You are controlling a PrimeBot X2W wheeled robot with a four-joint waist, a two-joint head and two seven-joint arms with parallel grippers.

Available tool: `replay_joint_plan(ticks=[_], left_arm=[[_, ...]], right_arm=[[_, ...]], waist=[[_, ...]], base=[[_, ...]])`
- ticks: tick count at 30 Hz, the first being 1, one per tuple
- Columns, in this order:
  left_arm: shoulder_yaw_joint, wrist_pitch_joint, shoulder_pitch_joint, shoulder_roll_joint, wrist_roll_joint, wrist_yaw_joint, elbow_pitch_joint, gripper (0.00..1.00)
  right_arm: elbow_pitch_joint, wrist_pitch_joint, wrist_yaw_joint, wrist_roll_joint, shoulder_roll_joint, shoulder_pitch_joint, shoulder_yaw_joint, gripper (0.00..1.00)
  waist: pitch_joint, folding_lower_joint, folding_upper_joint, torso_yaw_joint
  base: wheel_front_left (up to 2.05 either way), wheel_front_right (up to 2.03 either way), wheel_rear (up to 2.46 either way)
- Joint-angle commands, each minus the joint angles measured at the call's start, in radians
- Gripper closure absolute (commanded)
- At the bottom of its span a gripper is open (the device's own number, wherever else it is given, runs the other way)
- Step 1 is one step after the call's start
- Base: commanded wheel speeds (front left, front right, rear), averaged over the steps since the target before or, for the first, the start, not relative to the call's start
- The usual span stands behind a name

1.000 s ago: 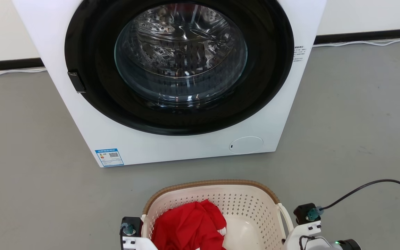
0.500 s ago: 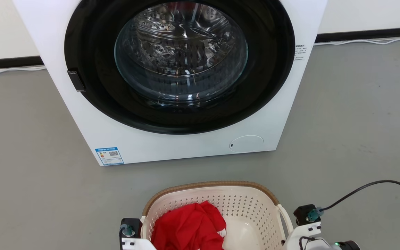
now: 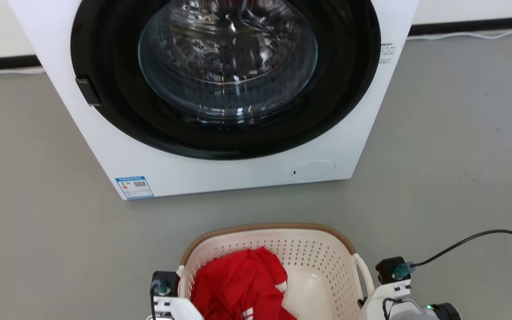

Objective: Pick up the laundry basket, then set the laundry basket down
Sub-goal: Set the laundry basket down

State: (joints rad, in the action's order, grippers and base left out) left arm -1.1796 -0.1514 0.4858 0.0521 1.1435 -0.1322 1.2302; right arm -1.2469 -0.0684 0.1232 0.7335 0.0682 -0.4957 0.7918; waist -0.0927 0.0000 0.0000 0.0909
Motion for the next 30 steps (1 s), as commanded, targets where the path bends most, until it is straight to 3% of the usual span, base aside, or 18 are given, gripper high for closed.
replay_joint_plan(ticks=[1,19,30], left_arm=[[0.010,-0.026,0.058,-0.002,0.000,-0.002,-0.012,1.00],[0.060,-0.109,0.244,0.000,-0.011,-0.029,0.023,1.00],[0.198,-0.110,0.349,0.061,-0.166,-0.089,-0.085,1.00]], right_arm=[[0.023,0.016,0.008,0.004,-0.018,-0.019,0.023,1.00],[0.056,0.182,0.008,0.040,-0.018,-0.150,0.040,1.00],[0.025,0.290,0.008,0.062,-0.018,-0.283,0.034,1.00]], waist=[[-0.013,0.0000,0.0000,0.002],[-0.258,0.0000,0.0000,-0.004],[-0.454,0.0000,0.0000,-0.013]], base=[[0.00,0.00,0.00],[0.00,0.00,0.00],[0.00,0.00,0.00]])
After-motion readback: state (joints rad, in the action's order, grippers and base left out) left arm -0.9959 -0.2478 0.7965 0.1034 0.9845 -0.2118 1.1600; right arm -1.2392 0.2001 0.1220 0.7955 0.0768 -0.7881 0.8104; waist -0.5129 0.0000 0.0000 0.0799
